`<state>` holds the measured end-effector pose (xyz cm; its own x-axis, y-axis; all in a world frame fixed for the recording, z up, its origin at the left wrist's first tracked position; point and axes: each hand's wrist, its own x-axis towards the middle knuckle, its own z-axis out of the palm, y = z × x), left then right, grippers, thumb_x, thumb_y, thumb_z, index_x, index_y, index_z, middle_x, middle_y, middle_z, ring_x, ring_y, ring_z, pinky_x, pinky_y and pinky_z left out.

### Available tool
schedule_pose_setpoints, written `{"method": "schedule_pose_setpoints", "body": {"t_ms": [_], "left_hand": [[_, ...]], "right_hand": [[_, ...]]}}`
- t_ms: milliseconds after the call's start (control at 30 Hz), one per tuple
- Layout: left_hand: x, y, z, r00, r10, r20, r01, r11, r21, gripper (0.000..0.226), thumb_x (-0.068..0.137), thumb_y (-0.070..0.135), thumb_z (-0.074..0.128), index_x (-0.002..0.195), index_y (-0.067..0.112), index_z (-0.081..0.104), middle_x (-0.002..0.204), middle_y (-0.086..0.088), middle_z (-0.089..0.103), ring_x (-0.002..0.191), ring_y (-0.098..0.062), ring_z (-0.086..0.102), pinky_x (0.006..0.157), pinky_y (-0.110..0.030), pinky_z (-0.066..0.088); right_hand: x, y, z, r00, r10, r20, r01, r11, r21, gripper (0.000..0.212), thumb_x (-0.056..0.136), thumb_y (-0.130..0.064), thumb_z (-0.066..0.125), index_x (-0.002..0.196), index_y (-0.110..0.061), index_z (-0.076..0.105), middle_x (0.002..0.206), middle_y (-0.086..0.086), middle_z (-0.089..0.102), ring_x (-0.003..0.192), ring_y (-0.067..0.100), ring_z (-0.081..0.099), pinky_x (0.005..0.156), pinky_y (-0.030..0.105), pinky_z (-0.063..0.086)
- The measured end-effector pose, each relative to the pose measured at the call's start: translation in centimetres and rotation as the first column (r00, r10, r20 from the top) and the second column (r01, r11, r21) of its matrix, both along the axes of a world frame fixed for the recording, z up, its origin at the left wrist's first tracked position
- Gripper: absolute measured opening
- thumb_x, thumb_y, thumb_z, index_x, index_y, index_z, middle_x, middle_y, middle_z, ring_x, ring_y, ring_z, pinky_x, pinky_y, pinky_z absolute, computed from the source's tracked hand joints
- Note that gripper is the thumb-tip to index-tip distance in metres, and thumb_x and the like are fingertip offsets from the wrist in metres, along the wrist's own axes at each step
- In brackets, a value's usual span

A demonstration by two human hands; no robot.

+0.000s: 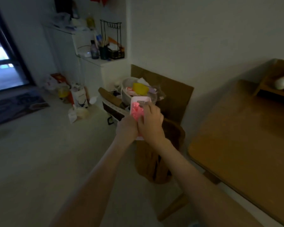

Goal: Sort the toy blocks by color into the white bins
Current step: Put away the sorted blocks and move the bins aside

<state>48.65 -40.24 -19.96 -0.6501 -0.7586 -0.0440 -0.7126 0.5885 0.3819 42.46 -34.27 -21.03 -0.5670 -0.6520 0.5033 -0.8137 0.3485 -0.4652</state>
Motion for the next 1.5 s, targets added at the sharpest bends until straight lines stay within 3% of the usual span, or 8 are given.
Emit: {"method": "schedule_pose_setpoints", "body": {"t_ms": [233,400,633,833,1067,1300,1400,1500], "left_hand": [[-2.6,-3.8,-8.5,0.954,0.291,-0.070,-0.261,0.924,0.279,0.025,0.096,0.017,0.046,0.113,0.000,0.051,0.109,-0.015,0.060,0.100,-0.029,0.061,0.070,-0.031,0.047],[-5.5,-4.9,-13.4,0.949,0.316,-0.019,-0.292,0.896,0.333,0.027,0.097,0.017,0.042,0.119,0.002,0.045,0.119,-0.016,0.056,0.108,-0.031,0.057,0.081,-0.033,0.046],[-10.6,-5.4,-18.2,0.946,0.322,0.045,-0.308,0.844,0.440,0.030,0.096,0.016,0.044,0.123,0.003,0.046,0.123,-0.017,0.055,0.113,-0.031,0.055,0.076,-0.032,0.040],[-13.8,-5.2,-19.8,0.974,0.224,0.012,-0.198,0.835,0.513,0.033,0.097,0.017,0.040,0.127,0.003,0.042,0.128,-0.020,0.053,0.117,-0.036,0.052,0.091,-0.038,0.043],[-12.3,-3.2,-19.7,0.846,0.526,-0.082,-0.322,0.628,0.709,0.047,0.095,0.026,0.048,0.132,-0.003,0.039,0.132,-0.020,0.049,0.118,-0.034,0.050,0.087,-0.036,0.041],[-7.5,-1.0,-13.6,0.811,0.453,-0.371,-0.138,0.764,0.631,0.011,0.089,0.011,0.048,0.085,0.010,0.058,0.086,-0.012,0.059,0.064,-0.009,0.047,0.049,-0.016,0.036],[-4.6,-0.2,-10.7,0.750,0.454,-0.481,-0.073,0.780,0.622,0.014,0.093,0.012,0.049,0.083,0.018,0.056,0.084,0.002,0.057,0.070,-0.004,0.051,0.057,-0.017,0.037],[-1.6,0.1,-8.6,0.718,0.433,-0.545,-0.049,0.812,0.581,0.017,0.091,0.017,0.048,0.095,0.009,0.063,0.095,-0.010,0.063,0.078,-0.012,0.059,0.063,-0.024,0.045]], "right_hand": [[-1.6,-2.8,-8.9,0.865,-0.360,0.349,0.293,0.928,0.231,0.061,0.087,-0.028,0.056,0.139,-0.013,0.028,0.140,0.010,0.033,0.123,0.026,0.037,0.095,0.037,0.038],[-3.7,-3.7,-14.4,0.189,-0.208,0.960,0.342,0.930,0.134,0.048,0.090,-0.024,0.054,0.132,-0.011,0.034,0.121,0.012,0.053,0.101,0.025,0.058,0.080,0.036,0.052],[-8.3,-4.0,-20.6,0.099,-0.043,0.994,0.193,0.981,0.023,0.054,0.077,-0.026,0.067,0.126,-0.026,0.045,0.112,0.001,0.062,0.096,0.018,0.065,0.084,0.042,0.056],[-11.2,-2.8,-23.6,0.141,0.014,0.990,0.142,0.989,-0.034,0.057,0.080,-0.028,0.068,0.132,-0.031,0.046,0.122,0.003,0.062,0.107,0.020,0.062,0.096,0.045,0.049],[-9.5,0.0,-19.3,0.451,-0.305,0.839,0.194,0.951,0.241,0.053,0.088,-0.041,0.057,0.129,-0.010,0.044,0.127,0.010,0.053,0.115,0.029,0.052,0.088,0.032,0.043],[-4.6,-0.1,-11.9,0.509,-0.164,0.845,0.110,0.986,0.125,0.032,0.095,-0.022,0.045,0.127,-0.017,0.047,0.122,0.004,0.053,0.106,0.019,0.051,0.090,0.031,0.045],[-1.7,0.4,-8.3,0.517,-0.046,0.854,0.044,0.999,0.026,0.025,0.096,-0.020,0.046,0.120,-0.014,0.050,0.091,-0.007,0.052,0.087,0.010,0.051,0.087,0.031,0.048],[1.3,0.8,-5.0,0.570,0.005,0.822,-0.014,1.000,0.003,0.026,0.096,-0.015,0.045,0.121,-0.013,0.051,0.103,0.000,0.055,0.086,0.007,0.049,0.072,0.020,0.043]]}}
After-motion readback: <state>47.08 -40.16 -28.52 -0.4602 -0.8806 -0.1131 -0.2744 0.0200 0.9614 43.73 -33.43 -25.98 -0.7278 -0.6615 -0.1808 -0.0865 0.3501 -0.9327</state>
